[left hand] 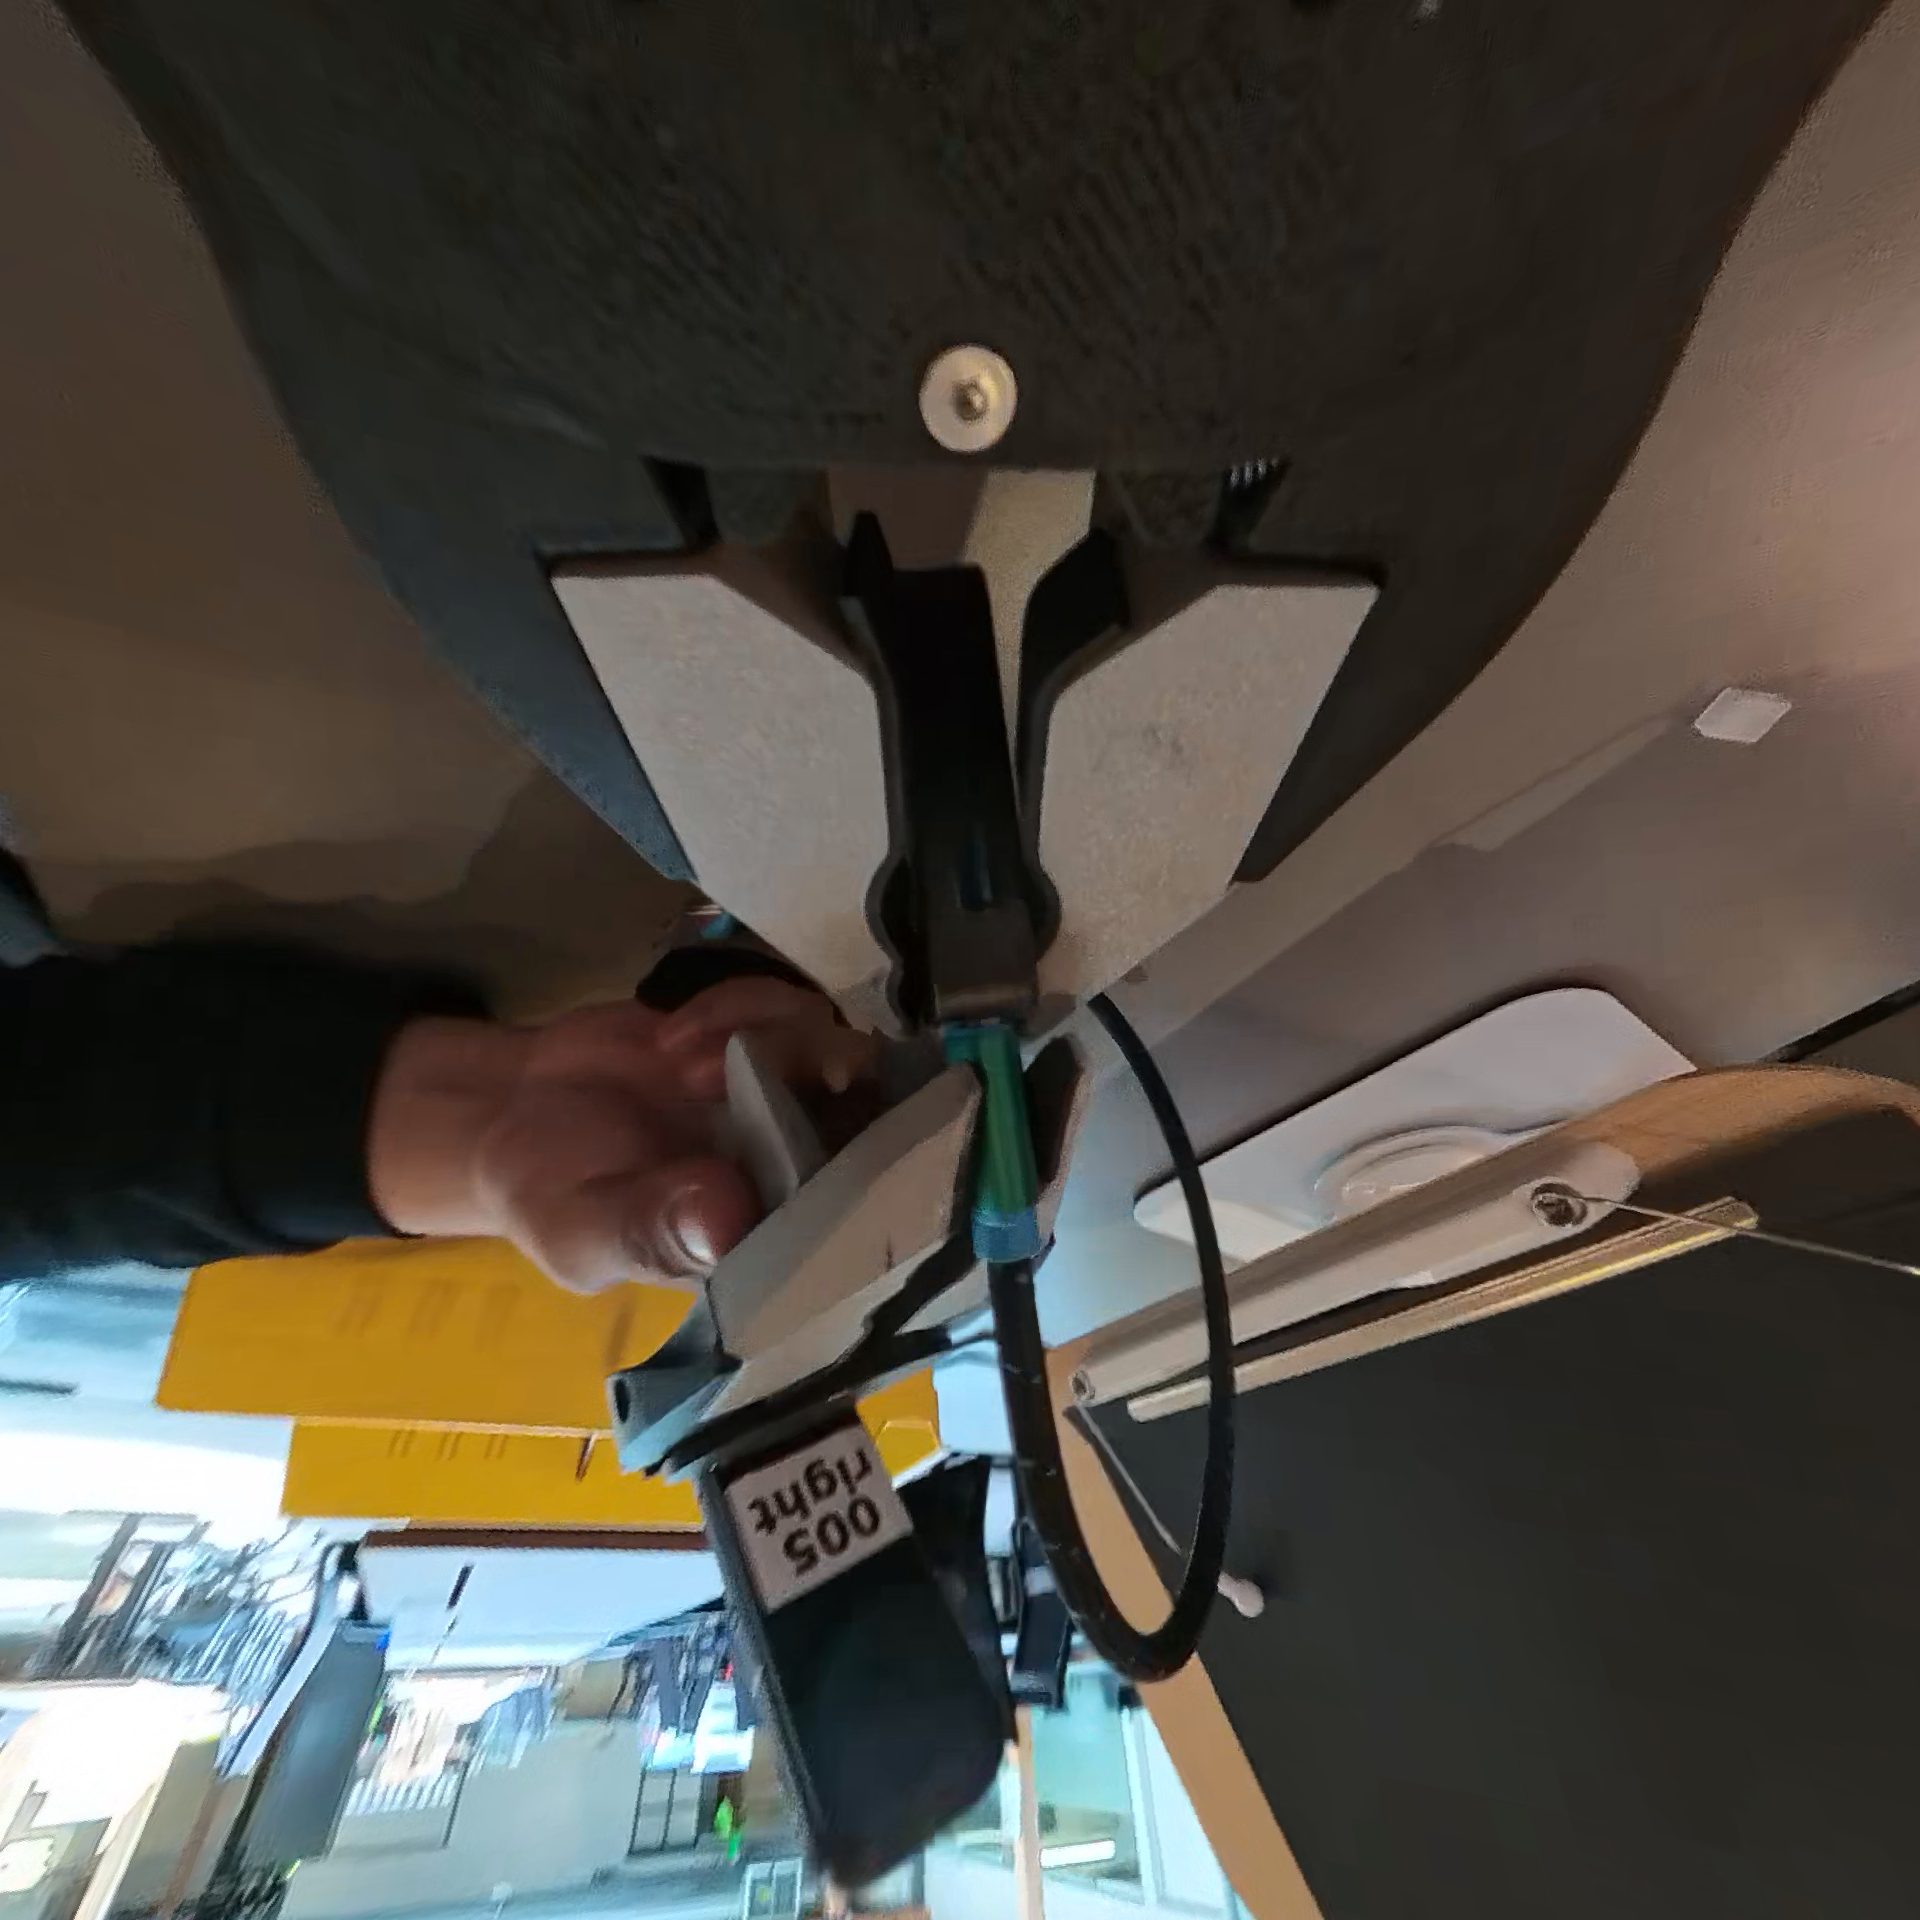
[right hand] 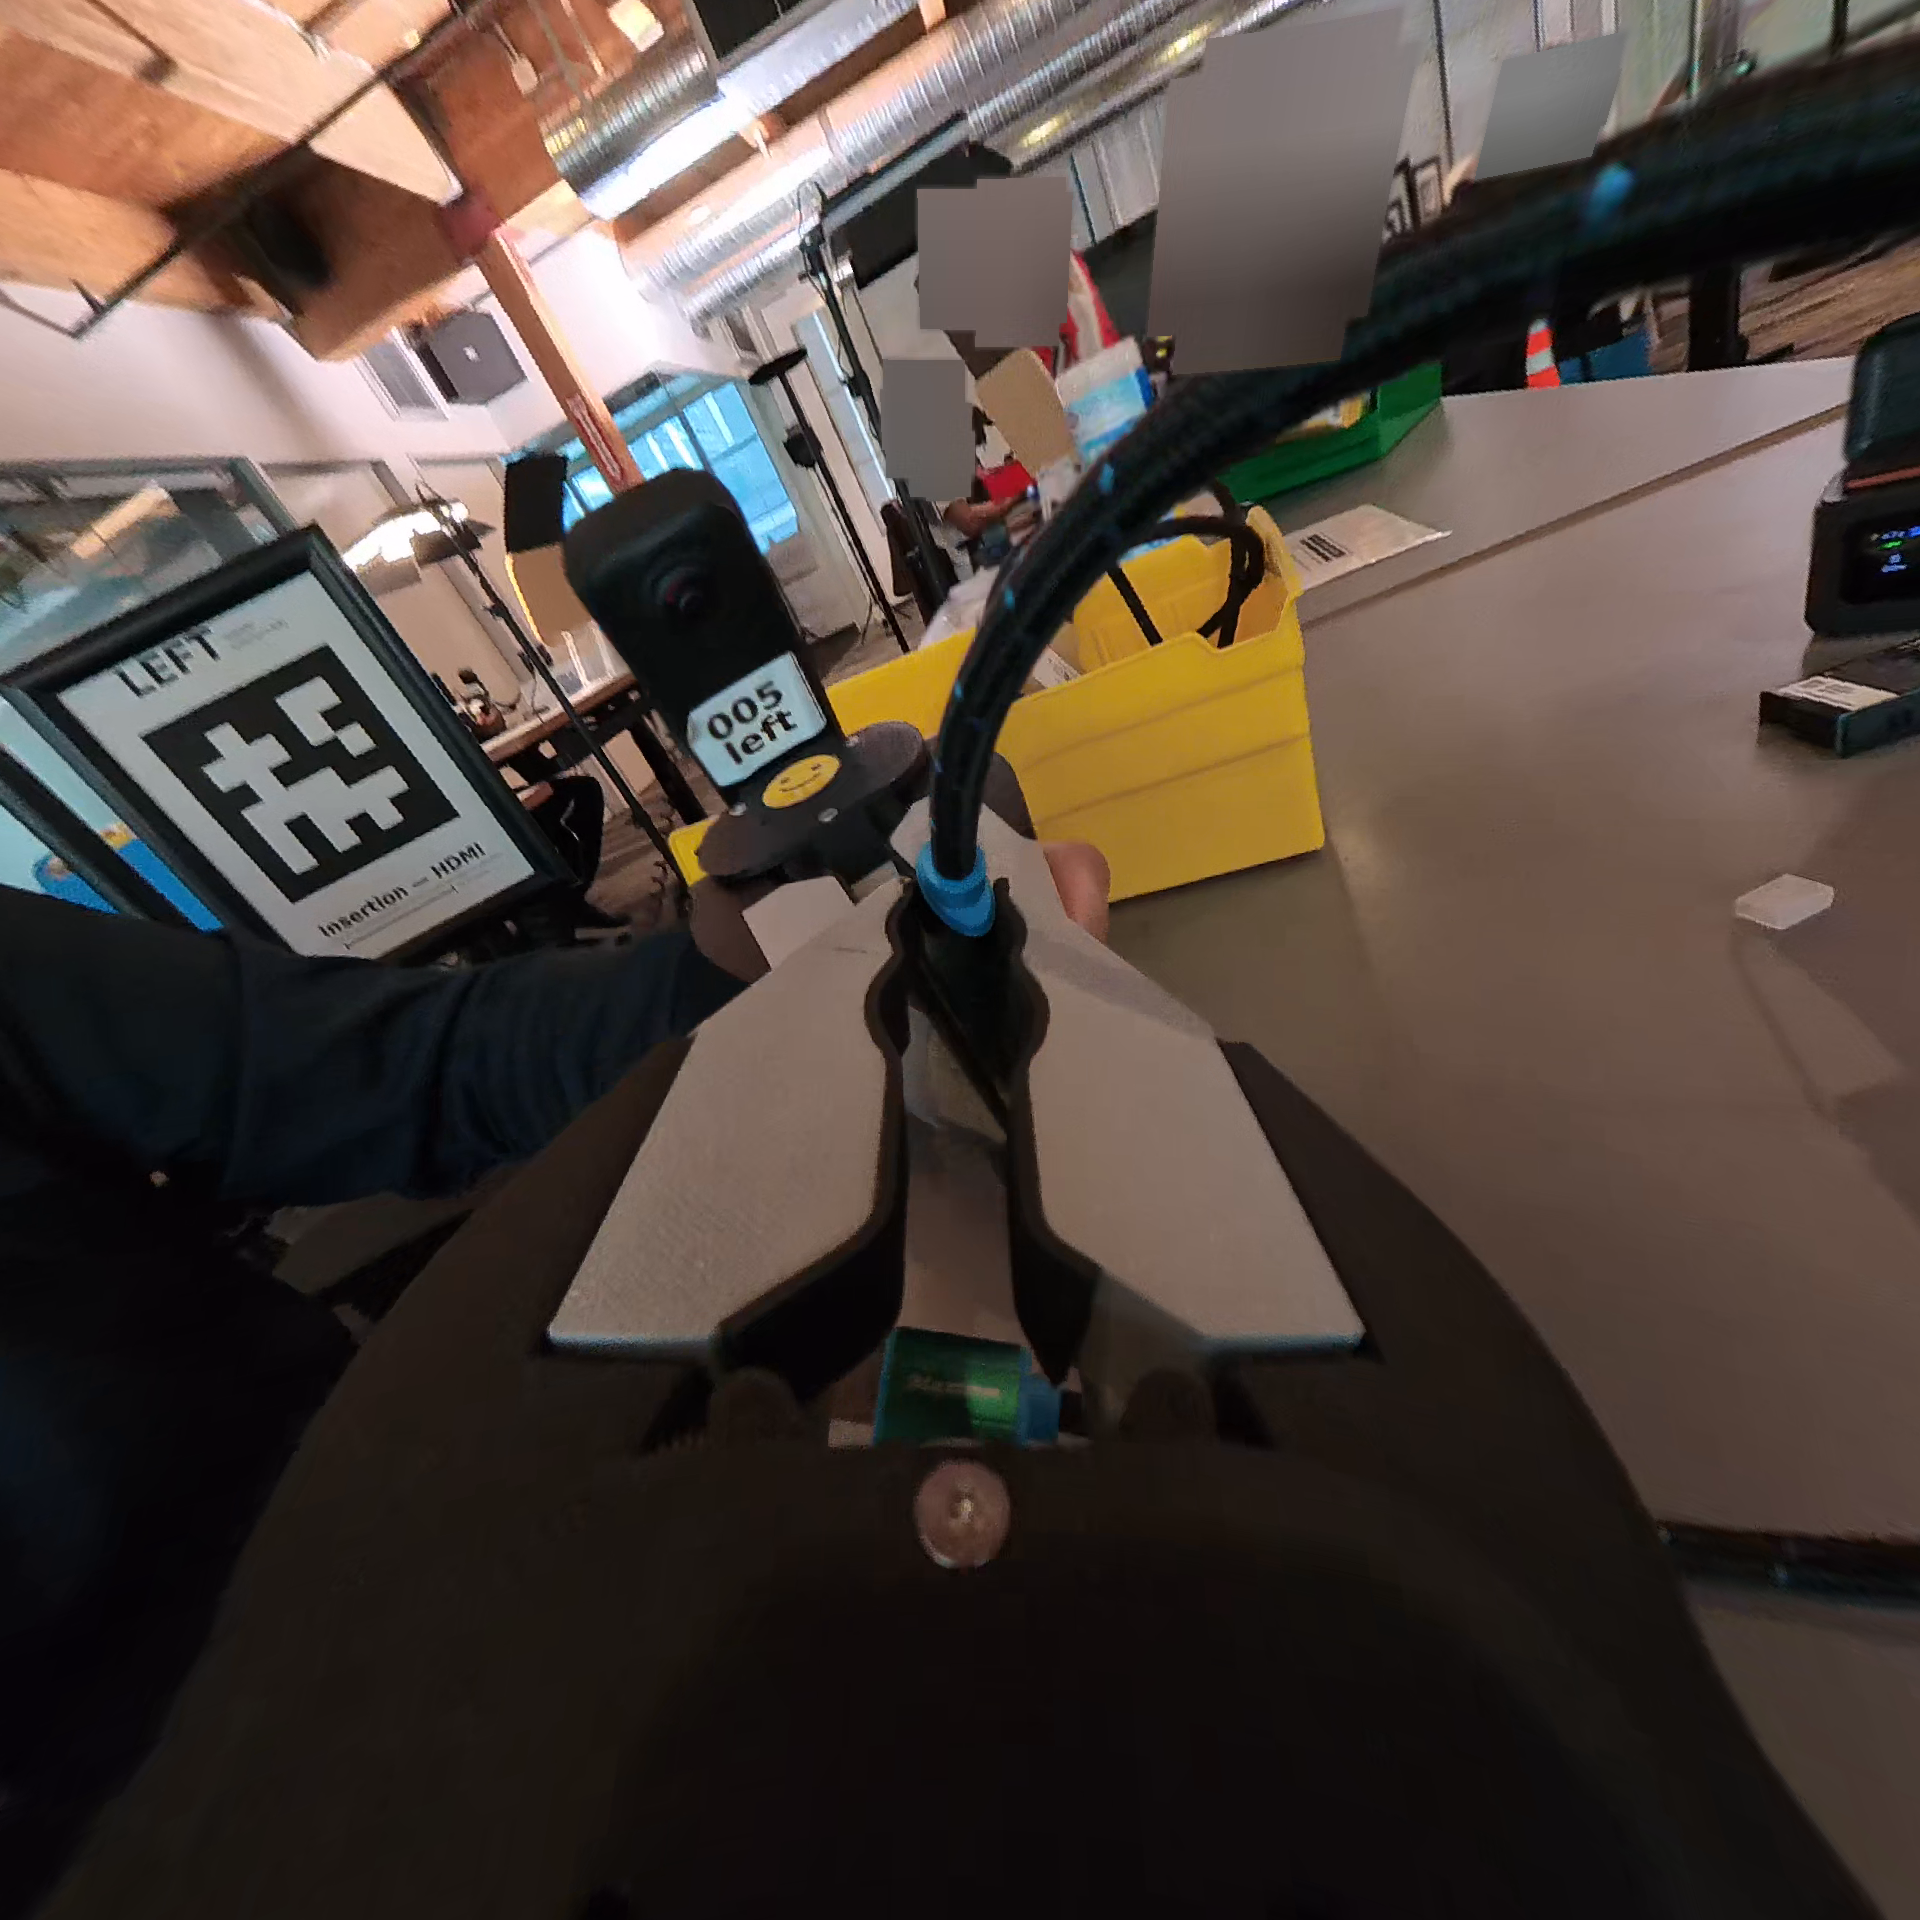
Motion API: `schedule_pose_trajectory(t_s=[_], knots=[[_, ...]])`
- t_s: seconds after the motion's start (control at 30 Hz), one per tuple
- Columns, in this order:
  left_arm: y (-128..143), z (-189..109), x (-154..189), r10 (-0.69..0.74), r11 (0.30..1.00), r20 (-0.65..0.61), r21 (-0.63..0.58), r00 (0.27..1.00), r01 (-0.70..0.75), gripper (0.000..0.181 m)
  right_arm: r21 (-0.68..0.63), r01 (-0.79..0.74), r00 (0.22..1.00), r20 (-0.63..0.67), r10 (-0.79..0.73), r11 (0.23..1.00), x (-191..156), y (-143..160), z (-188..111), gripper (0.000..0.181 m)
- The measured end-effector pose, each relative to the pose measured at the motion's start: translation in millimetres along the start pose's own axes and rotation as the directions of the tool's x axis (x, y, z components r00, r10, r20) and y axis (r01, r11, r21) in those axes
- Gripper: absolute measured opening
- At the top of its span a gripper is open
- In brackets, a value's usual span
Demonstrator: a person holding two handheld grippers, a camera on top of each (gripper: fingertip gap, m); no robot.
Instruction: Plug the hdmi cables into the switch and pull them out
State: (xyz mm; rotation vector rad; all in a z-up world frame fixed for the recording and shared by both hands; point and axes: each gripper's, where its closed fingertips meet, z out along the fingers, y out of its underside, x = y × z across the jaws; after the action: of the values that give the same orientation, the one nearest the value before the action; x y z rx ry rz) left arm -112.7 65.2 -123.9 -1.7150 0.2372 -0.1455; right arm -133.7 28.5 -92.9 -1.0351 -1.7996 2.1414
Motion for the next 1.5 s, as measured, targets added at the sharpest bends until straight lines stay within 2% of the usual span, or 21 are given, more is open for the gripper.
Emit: schedule_pose_trajectory(t_s=[0.3,0.43,0.5,0.63,0.87,1.03,1.23,1.33,1.5], knots=[[4,1,-2,0.018,0.999,0.004,-0.031,1.0,-0.018,0.012,-0.015,0.028,1.0,-0.009,-0.028,0.999,-2,1,1,0.012],[7,2,0,0.096,0.994,0.025,-0.054,0.995,-0.095,0.011,0.003,0.029,0.999,0.016,-0.029,1.0,-8,-3,2,0.012],[14,5,3,0.141,0.985,0.011,-0.107,0.99,-0.139,0.011,0.027,0.033,0.998,0.051,-0.035,0.999,-15,-7,1,0.006],[18,7,3,0.224,0.966,0.042,-0.14,0.974,-0.216,0.012,0.009,0.08,0.997,0.013,-0.08,0.997,-13,-7,0,0.0],[17,5,-2,0.225,0.967,0.062,-0.132,0.972,-0.216,0.011,-0.058,0.186,0.982,-0.027,-0.188,0.981,-13,-8,-10,0.01],[10,2,-1,0.152,0.985,0.041,-0.09,0.987,-0.148,0.011,-0.089,0.261,0.963,-0.04,-0.265,0.961,-14,-10,-21,0.015],[-12,-11,3,-0.091,0.994,-0.091,0.048,0.992,0.096,0.011,-0.101,0.284,0.957,-0.024,-0.288,0.953,-18,-8,-22,0.012],[-18,-14,7,-0.141,0.986,-0.148,0.072,0.979,0.153,0.011,-0.161,0.305,0.947,-0.053,-0.317,0.939,-14,1,-14,0.012],[-12,-10,11,-0.145,0.987,-0.162,0.044,0.976,0.154,0.011,-0.165,0.29,0.954,-0.024,-0.298,0.943,-17,8,-6,0.014]])
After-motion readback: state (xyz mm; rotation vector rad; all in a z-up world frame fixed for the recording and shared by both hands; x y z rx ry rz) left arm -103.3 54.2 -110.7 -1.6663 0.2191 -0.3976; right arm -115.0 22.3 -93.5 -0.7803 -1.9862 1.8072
